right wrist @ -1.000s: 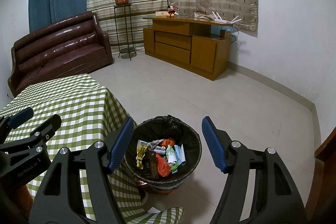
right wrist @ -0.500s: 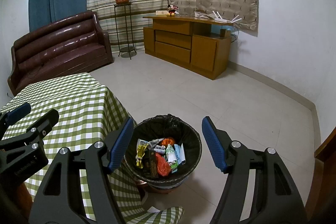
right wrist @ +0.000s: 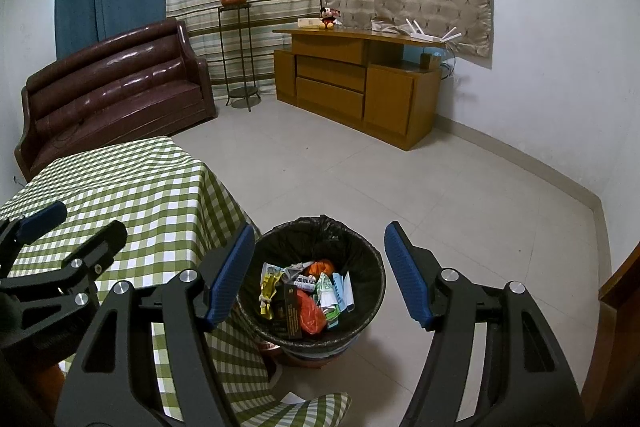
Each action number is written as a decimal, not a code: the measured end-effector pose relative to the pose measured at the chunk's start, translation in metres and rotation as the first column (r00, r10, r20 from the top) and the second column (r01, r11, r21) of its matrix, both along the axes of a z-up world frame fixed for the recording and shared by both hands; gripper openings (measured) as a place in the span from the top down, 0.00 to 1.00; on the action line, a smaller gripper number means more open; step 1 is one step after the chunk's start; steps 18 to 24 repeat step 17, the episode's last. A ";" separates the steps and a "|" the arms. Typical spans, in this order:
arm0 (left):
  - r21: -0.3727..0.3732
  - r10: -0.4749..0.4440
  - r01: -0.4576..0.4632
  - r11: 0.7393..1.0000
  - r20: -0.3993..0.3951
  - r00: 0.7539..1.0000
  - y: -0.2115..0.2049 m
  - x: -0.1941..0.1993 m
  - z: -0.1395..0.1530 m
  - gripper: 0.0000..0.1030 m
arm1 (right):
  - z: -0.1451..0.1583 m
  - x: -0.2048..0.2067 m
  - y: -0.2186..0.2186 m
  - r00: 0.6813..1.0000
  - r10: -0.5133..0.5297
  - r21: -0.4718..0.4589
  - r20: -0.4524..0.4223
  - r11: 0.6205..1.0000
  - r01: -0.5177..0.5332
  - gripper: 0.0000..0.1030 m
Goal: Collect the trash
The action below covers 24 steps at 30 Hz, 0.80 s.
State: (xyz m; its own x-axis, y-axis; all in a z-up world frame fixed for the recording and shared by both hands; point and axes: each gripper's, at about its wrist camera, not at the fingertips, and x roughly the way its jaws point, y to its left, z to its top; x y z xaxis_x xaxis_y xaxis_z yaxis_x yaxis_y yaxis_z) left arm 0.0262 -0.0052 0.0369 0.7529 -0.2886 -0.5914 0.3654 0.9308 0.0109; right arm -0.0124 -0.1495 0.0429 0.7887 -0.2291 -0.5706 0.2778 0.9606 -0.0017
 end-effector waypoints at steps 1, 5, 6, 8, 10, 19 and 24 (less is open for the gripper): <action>-0.005 0.001 -0.001 1.000 -0.007 1.000 0.001 0.001 -0.001 0.18 | 0.000 0.000 0.000 1.000 0.000 -0.001 0.000 1.000 0.000 0.36; -0.006 0.003 -0.003 1.000 -0.006 1.000 0.002 0.002 -0.002 0.18 | 0.000 0.001 -0.001 1.000 0.000 -0.001 -0.001 1.000 0.000 0.36; 0.002 0.004 -0.004 1.000 0.000 1.000 0.002 0.002 -0.001 0.18 | -0.001 0.001 0.000 1.000 0.001 -0.001 -0.001 1.000 -0.001 0.36; 0.008 0.008 -0.008 1.000 0.006 1.000 0.003 0.002 -0.001 0.18 | -0.001 0.001 0.000 1.000 0.000 -0.001 -0.001 1.000 0.000 0.36; 0.010 0.023 -0.023 1.000 0.005 1.000 0.005 0.003 -0.001 0.18 | -0.001 0.001 0.000 1.000 0.001 -0.001 -0.001 1.000 -0.001 0.36; 0.022 0.052 -0.051 0.998 -0.041 0.998 0.021 0.012 -0.010 0.18 | -0.008 0.004 0.009 1.000 0.011 -0.016 -0.008 1.000 -0.011 0.29; 0.022 0.052 -0.051 0.998 -0.041 0.998 0.021 0.012 -0.010 0.18 | -0.008 0.004 0.009 1.000 0.011 -0.016 -0.008 1.000 -0.011 0.29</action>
